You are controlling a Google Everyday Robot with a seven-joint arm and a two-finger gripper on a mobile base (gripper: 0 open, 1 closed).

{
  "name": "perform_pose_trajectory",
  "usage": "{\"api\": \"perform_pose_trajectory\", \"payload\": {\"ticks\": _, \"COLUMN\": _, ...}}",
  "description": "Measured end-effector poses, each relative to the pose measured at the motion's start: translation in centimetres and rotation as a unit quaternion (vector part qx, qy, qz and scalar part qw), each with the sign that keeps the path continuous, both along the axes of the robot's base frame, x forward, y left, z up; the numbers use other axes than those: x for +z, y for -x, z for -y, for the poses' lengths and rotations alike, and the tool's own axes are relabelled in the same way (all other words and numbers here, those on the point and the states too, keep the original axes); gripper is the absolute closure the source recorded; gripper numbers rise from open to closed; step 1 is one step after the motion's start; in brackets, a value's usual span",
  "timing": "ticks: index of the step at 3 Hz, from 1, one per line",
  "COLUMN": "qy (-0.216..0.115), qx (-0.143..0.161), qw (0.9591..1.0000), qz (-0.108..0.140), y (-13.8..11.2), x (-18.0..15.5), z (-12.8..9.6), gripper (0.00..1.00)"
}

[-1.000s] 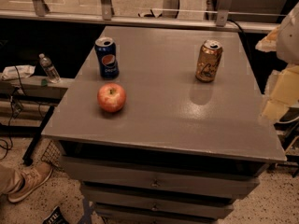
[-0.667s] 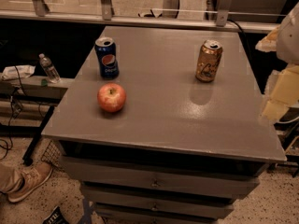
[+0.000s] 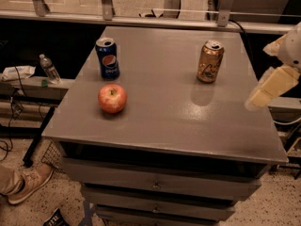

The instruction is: Knock orange can over

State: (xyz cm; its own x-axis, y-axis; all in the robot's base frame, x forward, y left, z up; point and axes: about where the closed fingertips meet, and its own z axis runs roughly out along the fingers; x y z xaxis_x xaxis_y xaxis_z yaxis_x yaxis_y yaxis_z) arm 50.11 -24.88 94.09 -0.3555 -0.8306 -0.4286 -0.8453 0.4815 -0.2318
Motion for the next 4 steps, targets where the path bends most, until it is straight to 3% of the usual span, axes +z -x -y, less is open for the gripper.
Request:
{"api": "perform_pose_trajectory", "payload": {"ticks": 1, "qy": -0.056, "qx": -0.069, "qw": 0.9956, "qz": 0.031, "y": -3.9, "x": -1.8, "z": 2.3, "gripper": 0.0}}
{"api": "perform_pose_trajectory", "payload": {"ticks": 2, "qy": -0.107, "qx": -0.131, "qw": 0.983, "qz": 0.07, "y": -6.7, "x": -2.1, "z": 4.1, "gripper": 0.0}}
{"api": "perform_pose_trajectory", "payload": {"ticks": 3, "qy": -0.144, "qx": -0.147, "qw": 0.9741, "qz": 0.095, "y": -9.1, "x": -1.9, "z": 3.6, "gripper": 0.0}}
{"api": "perform_pose_trajectory", "payload": {"ticks": 4, "qy": -0.173, "qx": -0.136, "qw": 0.97, "qz": 0.105, "y": -11.7, "x": -1.7, "z": 1.9, "gripper": 0.0}}
